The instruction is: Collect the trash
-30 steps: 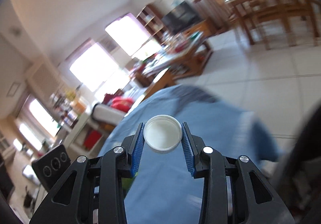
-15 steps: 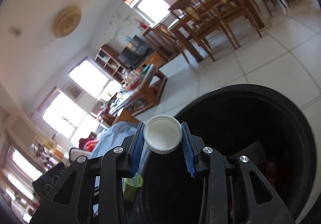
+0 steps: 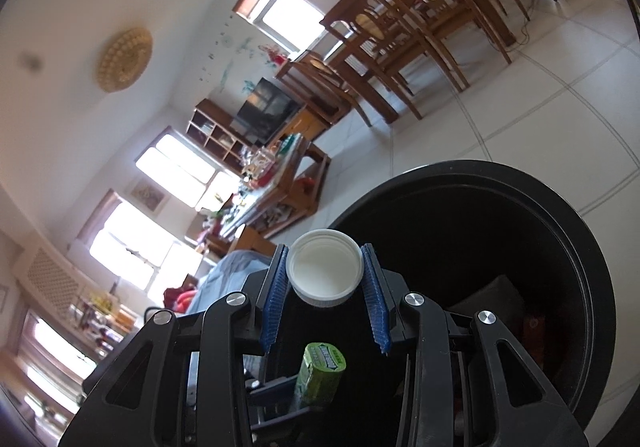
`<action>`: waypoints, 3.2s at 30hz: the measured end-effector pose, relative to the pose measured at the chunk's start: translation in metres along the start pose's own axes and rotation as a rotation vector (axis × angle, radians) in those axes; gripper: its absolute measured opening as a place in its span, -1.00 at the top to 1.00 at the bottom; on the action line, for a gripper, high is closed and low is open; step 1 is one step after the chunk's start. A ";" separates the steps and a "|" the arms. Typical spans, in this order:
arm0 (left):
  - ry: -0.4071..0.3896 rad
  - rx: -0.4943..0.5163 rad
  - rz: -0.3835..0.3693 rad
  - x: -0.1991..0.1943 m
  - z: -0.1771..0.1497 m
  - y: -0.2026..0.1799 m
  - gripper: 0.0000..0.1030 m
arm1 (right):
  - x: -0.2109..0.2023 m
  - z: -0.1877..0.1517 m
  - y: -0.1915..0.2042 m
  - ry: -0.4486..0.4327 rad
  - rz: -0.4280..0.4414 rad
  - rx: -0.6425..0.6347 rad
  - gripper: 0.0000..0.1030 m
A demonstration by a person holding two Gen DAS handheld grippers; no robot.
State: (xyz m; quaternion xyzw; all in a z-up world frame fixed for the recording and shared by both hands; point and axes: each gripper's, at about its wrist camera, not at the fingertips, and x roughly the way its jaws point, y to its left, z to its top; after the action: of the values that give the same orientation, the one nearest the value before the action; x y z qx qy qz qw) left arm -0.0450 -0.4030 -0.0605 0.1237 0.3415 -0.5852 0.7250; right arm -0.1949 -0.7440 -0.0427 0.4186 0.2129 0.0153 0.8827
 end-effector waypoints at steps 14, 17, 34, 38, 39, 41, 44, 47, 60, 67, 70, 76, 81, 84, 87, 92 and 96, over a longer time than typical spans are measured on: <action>0.011 0.044 0.034 0.006 -0.002 -0.014 0.40 | 0.010 0.005 0.020 0.012 -0.010 0.004 0.29; 0.011 0.052 0.041 0.006 -0.002 -0.017 0.40 | 0.012 0.006 0.021 0.012 -0.012 0.006 0.28; 0.014 0.124 0.108 0.016 -0.007 -0.046 0.39 | 0.018 0.002 0.019 0.026 -0.018 0.004 0.28; 0.003 0.133 0.118 0.015 -0.006 -0.051 0.39 | 0.017 0.001 0.018 0.029 -0.019 0.006 0.28; -0.003 0.135 0.120 0.014 -0.006 -0.052 0.39 | 0.018 0.001 0.017 0.031 -0.019 0.007 0.28; -0.007 0.139 0.121 0.013 -0.006 -0.054 0.39 | 0.019 0.002 0.017 0.032 -0.020 0.008 0.28; -0.012 0.152 0.134 0.012 -0.008 -0.058 0.39 | 0.019 0.002 0.016 0.037 -0.024 0.012 0.16; -0.022 0.162 0.147 0.010 -0.010 -0.060 0.37 | 0.016 0.002 0.016 0.028 -0.030 0.026 -0.23; -0.137 0.177 0.255 -0.022 -0.013 -0.071 -0.90 | 0.015 0.000 0.004 0.030 -0.017 0.080 -0.71; -0.169 0.115 0.255 -0.046 -0.010 -0.055 -0.90 | 0.014 -0.002 -0.005 0.052 -0.053 0.147 -0.90; -0.184 0.087 0.247 -0.058 -0.014 -0.051 -0.90 | 0.016 -0.002 0.002 0.051 -0.103 0.121 -0.90; -0.235 0.021 0.261 -0.100 -0.022 -0.034 -0.90 | 0.022 -0.008 0.049 -0.017 -0.228 -0.042 -0.90; -0.290 -0.049 0.343 -0.143 -0.036 -0.014 -0.90 | 0.051 -0.030 0.121 -0.047 -0.287 -0.289 -0.90; -0.321 -0.097 0.432 -0.176 -0.049 0.000 -0.90 | 0.077 -0.048 0.165 -0.031 -0.246 -0.377 -0.90; -0.356 -0.143 0.534 -0.213 -0.068 0.015 -0.90 | 0.107 -0.069 0.210 -0.005 -0.176 -0.441 -0.90; -0.389 -0.221 0.727 -0.275 -0.097 0.043 -0.90 | 0.154 -0.110 0.291 0.014 -0.050 -0.546 -0.90; -0.413 -0.301 0.913 -0.320 -0.122 0.061 -0.90 | 0.191 -0.143 0.346 0.034 0.033 -0.606 -0.90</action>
State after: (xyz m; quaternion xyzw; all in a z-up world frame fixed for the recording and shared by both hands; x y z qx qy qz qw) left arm -0.0573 -0.0705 0.0411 0.0364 0.1832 -0.1662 0.9682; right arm -0.0242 -0.3751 0.0658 0.1393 0.2066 0.0996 0.9633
